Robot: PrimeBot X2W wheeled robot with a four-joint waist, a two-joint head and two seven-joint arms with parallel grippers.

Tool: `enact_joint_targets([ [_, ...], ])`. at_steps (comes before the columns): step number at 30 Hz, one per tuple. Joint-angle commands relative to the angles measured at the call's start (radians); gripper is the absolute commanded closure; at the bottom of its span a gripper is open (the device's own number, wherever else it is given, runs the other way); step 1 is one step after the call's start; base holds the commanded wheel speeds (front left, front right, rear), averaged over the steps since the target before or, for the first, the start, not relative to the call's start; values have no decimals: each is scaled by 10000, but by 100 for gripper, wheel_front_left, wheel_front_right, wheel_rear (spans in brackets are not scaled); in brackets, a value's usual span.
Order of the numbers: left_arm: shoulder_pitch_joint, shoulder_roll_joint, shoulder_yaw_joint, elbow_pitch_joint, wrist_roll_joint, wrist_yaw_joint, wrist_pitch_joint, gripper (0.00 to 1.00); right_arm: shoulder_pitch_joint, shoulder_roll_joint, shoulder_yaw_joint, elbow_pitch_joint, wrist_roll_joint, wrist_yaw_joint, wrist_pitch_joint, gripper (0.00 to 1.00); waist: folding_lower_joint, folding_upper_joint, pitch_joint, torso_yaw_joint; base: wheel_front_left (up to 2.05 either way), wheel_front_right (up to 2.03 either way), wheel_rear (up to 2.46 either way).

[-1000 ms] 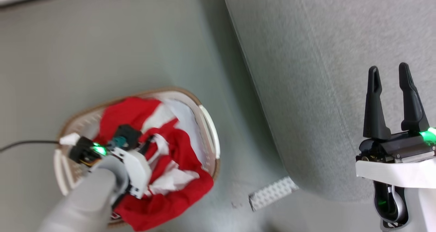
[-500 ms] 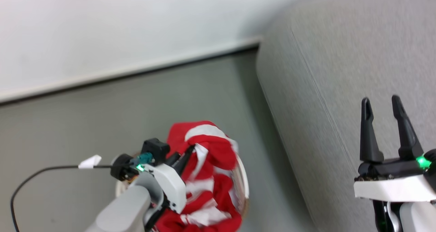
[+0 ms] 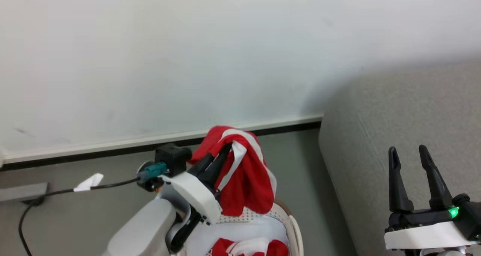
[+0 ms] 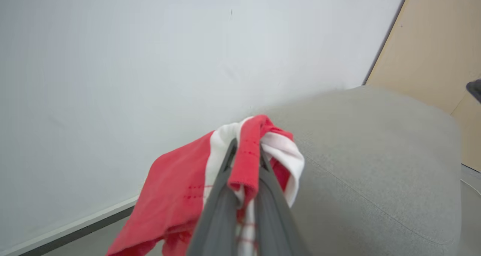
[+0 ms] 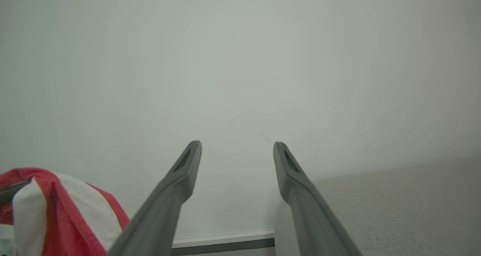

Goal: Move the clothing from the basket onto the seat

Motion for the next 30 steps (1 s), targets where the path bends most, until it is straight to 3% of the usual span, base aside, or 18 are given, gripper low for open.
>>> enact_joint_targets([
  [1,118,75,85,-153,-36,30,-2,100,102,-27,41,-2,29,-21,7,0,4,0,-364,364,0,0,0],
  [14,340,601,601,-2412,-351,559,269,100,330,-27,474,70,43,-21,8,0,4,0,-728,607,0,0,0],
  [24,617,781,600,-3135,-515,800,511,100,251,-141,897,-15,63,-21,8,0,4,0,-707,586,0,0,0],
  [30,550,781,526,-3270,-529,778,607,100,-154,-664,2458,-27,302,-21,8,0,4,0,-729,610,0,0,0],
])
